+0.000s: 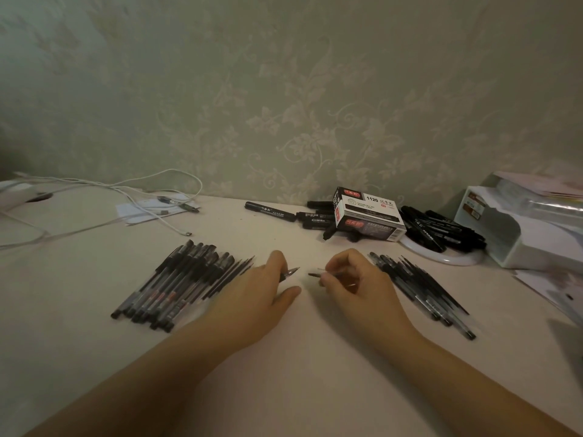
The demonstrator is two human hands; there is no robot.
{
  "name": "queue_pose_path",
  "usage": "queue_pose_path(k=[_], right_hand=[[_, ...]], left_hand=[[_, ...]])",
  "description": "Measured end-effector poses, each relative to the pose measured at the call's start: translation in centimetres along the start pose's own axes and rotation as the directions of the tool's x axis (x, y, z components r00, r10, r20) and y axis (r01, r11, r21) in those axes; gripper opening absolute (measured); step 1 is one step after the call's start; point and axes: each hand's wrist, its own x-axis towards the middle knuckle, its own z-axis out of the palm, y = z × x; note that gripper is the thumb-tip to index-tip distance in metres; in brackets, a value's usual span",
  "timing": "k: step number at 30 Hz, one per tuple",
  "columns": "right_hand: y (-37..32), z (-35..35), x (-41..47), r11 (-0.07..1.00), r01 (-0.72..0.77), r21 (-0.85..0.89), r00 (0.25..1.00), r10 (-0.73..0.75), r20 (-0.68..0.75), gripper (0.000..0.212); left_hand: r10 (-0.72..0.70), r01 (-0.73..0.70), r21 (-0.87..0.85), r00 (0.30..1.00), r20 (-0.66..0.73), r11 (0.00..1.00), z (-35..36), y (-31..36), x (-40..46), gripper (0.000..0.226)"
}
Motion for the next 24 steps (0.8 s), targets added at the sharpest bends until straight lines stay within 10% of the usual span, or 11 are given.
queue_pose_path(k=[8,24], right_hand=[[0.8,0.1,0.0,0.903,0.138,-0.407,0.99,-0.133,0.039,0.009],[-0.8,-0.5,-0.2,0.994,0.105,0.042,0.971,-0.112,0.21,0.019]], left_hand=[[0.009,-0.009,-0.05,1.0,0.004,0.999,-0.6,0.7,-0.2,0.011],[0.219,-0.227,-0.105,0.972,-0.084,0.968,-0.6,1.3,-0.1,0.004]])
